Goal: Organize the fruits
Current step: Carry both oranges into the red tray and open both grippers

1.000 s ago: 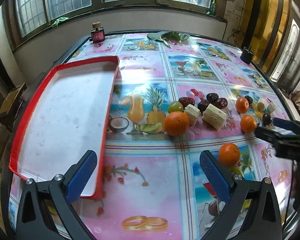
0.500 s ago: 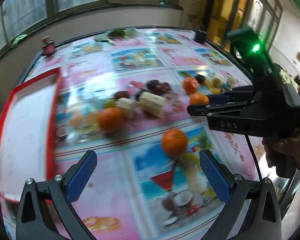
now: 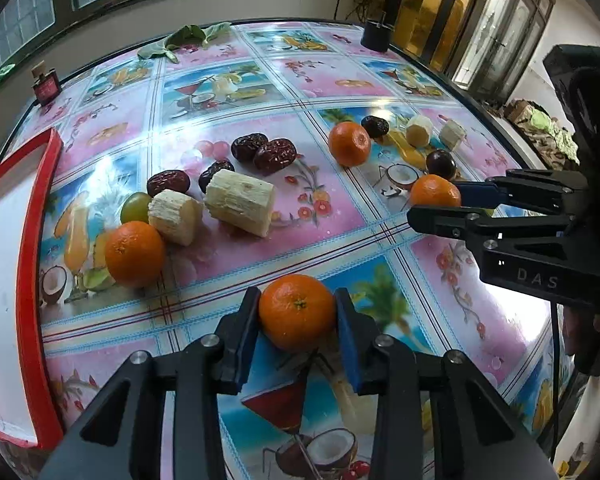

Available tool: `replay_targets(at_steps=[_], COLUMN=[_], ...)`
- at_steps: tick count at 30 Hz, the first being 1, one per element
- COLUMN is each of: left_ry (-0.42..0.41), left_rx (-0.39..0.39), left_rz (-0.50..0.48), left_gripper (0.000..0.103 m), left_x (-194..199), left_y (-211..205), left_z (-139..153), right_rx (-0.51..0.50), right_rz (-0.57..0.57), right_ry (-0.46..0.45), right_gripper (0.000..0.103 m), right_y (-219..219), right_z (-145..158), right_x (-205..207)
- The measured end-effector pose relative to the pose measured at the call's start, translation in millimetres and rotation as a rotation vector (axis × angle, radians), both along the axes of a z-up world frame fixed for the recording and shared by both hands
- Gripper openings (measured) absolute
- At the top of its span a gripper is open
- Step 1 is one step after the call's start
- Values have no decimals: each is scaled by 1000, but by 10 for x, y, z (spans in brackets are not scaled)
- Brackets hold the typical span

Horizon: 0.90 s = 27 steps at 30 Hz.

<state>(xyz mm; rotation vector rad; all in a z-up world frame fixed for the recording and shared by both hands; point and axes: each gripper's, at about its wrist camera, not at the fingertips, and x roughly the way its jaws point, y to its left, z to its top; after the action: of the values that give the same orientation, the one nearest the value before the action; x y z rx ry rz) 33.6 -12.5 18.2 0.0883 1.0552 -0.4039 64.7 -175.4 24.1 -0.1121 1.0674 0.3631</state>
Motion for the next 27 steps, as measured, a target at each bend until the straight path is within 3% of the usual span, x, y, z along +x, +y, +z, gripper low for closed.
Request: replay_targets(at_steps=[3, 12, 21, 27], left_ry=[-27, -28, -87, -110], left_rx=[25, -32, -73, -85], left_rz=[9, 103, 178, 253], left_gripper=[36, 36, 36, 36], left_x=[-57, -231, -462, -353], left_y=[-7, 326, 856, 1338], left_z=[9, 136, 419, 584], right_rx=[15, 22, 37, 52], right_rz=[-9, 37, 162, 246], right_ry=[-6, 7, 15, 5], right_gripper=[38, 38, 38, 39], right_y=[-2, 276, 1020, 1646], right_z=[14, 68, 227, 407], right_x=[-34, -276, -388, -256])
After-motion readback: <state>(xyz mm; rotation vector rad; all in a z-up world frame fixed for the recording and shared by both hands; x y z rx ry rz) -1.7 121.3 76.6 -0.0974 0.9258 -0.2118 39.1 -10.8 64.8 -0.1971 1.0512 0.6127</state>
